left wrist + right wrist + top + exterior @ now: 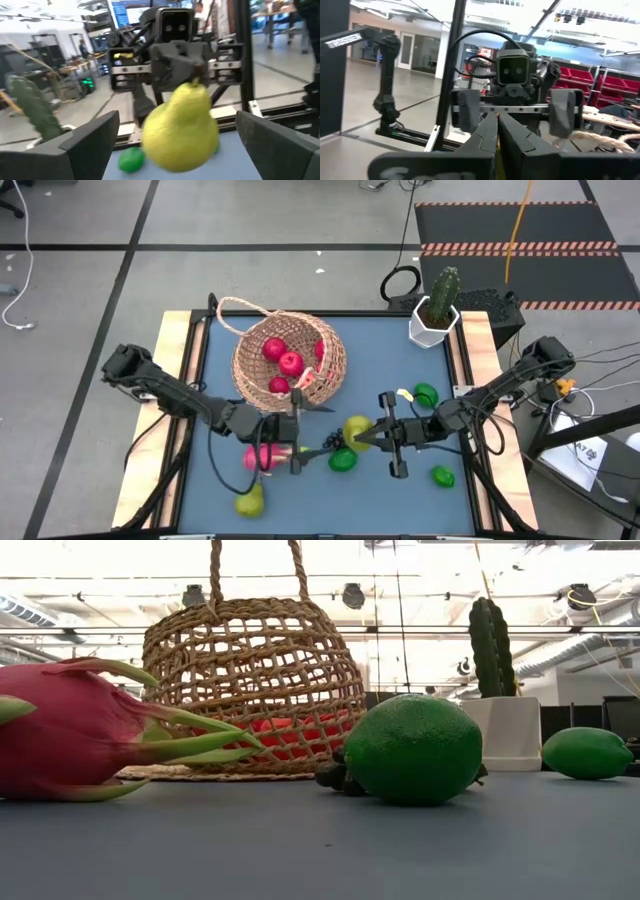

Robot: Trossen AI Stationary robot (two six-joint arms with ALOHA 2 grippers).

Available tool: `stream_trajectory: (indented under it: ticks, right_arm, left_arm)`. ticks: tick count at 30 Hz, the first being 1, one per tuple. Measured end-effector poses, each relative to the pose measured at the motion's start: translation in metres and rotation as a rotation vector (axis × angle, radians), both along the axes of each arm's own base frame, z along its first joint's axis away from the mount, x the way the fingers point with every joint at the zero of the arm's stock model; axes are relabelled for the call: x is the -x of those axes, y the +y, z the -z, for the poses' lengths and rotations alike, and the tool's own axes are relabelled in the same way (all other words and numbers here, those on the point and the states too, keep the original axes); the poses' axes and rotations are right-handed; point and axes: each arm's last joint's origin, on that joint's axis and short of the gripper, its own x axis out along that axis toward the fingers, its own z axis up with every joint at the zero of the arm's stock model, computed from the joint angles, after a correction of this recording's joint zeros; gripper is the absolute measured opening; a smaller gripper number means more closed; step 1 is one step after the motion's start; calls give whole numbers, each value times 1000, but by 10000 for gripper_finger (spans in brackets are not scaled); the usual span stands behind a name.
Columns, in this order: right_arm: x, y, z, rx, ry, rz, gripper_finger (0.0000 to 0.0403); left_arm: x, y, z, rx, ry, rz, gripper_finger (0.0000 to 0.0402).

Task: Build produce basket
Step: Put the green pear into the basket

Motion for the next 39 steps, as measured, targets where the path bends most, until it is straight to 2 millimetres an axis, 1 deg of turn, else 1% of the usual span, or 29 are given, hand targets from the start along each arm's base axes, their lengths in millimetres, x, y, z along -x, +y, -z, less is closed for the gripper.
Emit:
stream_trajectory:
  ticks: [4, 10, 13, 19, 21, 25, 32, 39]
  right_arm:
    - [0, -6, 4, -32, -16, 17, 1]
    - [-2, -13, 9, -71, -1, 31, 1]
    - [-3, -13, 9, -71, 0, 30, 1]
    - [-3, -13, 9, -58, 2, 33, 2]
    - [-3, -13, 9, -51, 1, 35, 2]
    - [-5, -13, 12, -46, 7, 41, 2]
    - [-7, -15, 13, -59, 10, 46, 2]
    - [-8, -15, 14, -59, 12, 45, 2]
  left_arm:
    - [-11, 5, 8, 35, -15, 30, 399]
    - [-26, 12, 20, 74, -58, -1, 399]
    - [-31, 16, 25, 78, -48, -7, 399]
    - [-35, 21, 28, 120, -40, 81, 397]
    - [-37, 23, 30, 125, -40, 73, 389]
    - [-40, 22, 35, 104, -30, 70, 366]
    - [-49, 17, 36, 63, -32, 72, 335]
    - [-58, 13, 36, 62, -42, 71, 311]
